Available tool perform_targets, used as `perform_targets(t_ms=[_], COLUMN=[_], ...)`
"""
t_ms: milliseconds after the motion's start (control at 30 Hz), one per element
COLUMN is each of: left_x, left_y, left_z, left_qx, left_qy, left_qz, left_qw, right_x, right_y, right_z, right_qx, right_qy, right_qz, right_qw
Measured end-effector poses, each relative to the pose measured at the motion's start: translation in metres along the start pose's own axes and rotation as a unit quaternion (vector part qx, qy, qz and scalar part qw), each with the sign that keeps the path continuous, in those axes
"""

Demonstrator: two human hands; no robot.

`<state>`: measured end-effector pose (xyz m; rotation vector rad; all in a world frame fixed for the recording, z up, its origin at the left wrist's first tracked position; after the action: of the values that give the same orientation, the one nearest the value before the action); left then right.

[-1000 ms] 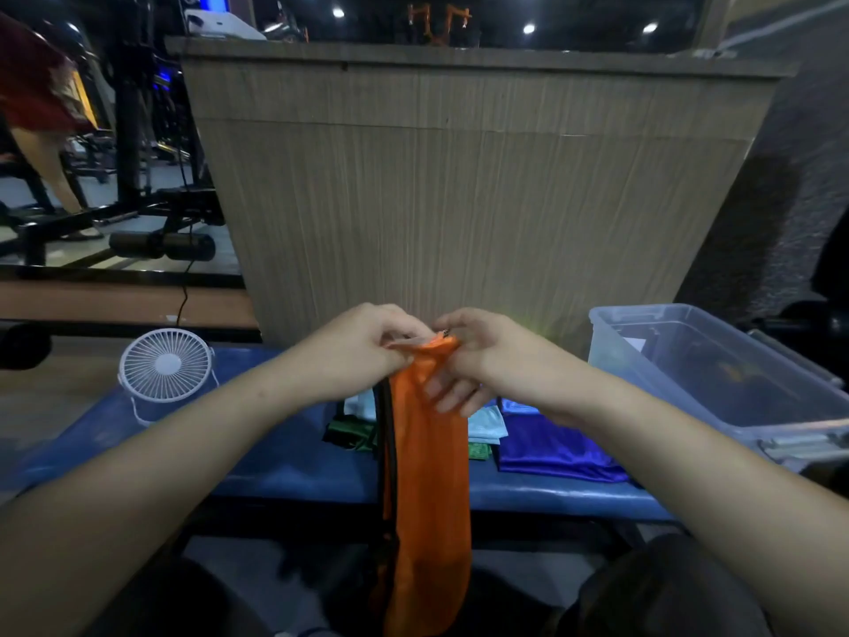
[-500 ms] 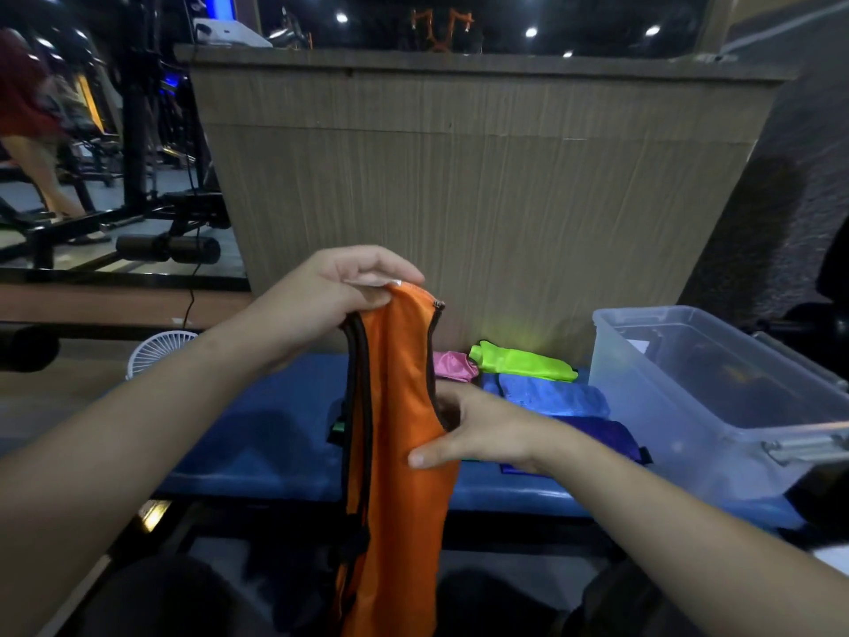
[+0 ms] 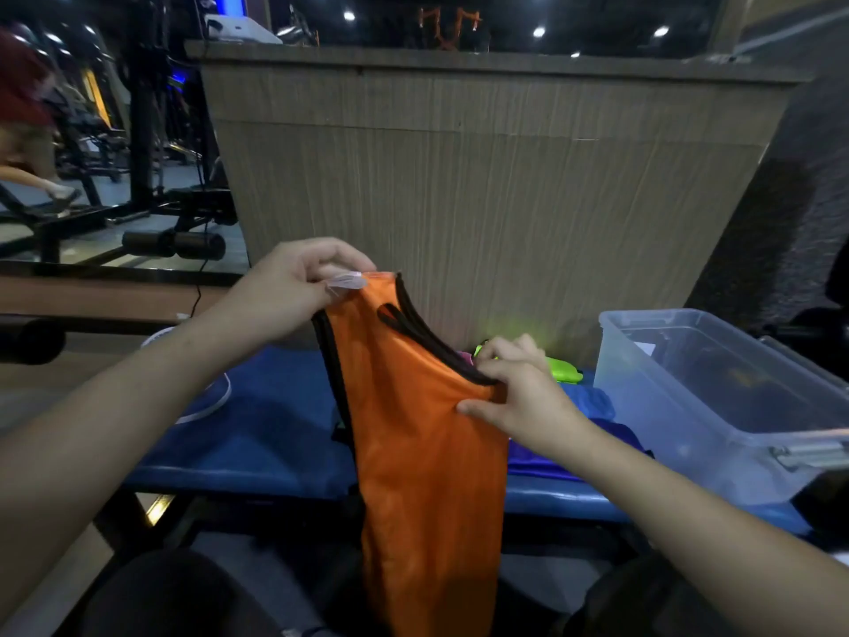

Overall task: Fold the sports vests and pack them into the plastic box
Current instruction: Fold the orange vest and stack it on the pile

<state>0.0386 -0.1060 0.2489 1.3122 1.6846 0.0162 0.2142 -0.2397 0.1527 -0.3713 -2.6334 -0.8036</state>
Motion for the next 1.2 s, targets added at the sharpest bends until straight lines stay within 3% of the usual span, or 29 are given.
perform_targets(t_ms=[100,233,400,700,1033,1200], left_x=[-0.001,-0.005,-0.008,-0.021,-0.036,-0.047], left_y=[0.003,0.006,0.006,0.020,0.126,0.201], left_z=[-0.009,-0.021,-0.022,-0.031,-0.076,-0.087], left_qx=[-0.023,-0.066,-0.078,-0.108,-0.182,-0.201], left_qy=[0.030,0.032,-0.031,-0.001,0.034,0.038], left_qz=[0.025,0.024,0.000,0.032,0.059,0.103], left_qw=[0.999,0.997,0.996,0.994,0.981,0.973], right_x=[-0.001,-0.018,-0.028,-0.016,-0.019,-0.036], right_y=[0.002,0.005,-0.002,0.010,0.114,0.184], right_z=[-0.014,-0.017,-0.008,-0.013,-0.075,-0.088], right_qx=[-0.031,0.073,0.132,0.153,0.045,0.029], right_qy=[-0.030,0.178,0.306,0.275,0.209,0.295], right_qz=[0.002,0.123,0.190,0.162,0.130,0.164], right_qw=[0.999,0.974,0.924,0.935,0.968,0.941])
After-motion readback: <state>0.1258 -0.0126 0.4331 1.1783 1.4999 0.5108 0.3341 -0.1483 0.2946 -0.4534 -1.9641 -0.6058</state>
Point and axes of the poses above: each hand's wrist, its own y-axis towards the middle knuckle, its own z-axis out of the palm, x = y × z, the point moved 10 cm from there along y, towards the middle knuckle, and after that the axes turned 12 degrees about z, right-handed, at the moved point
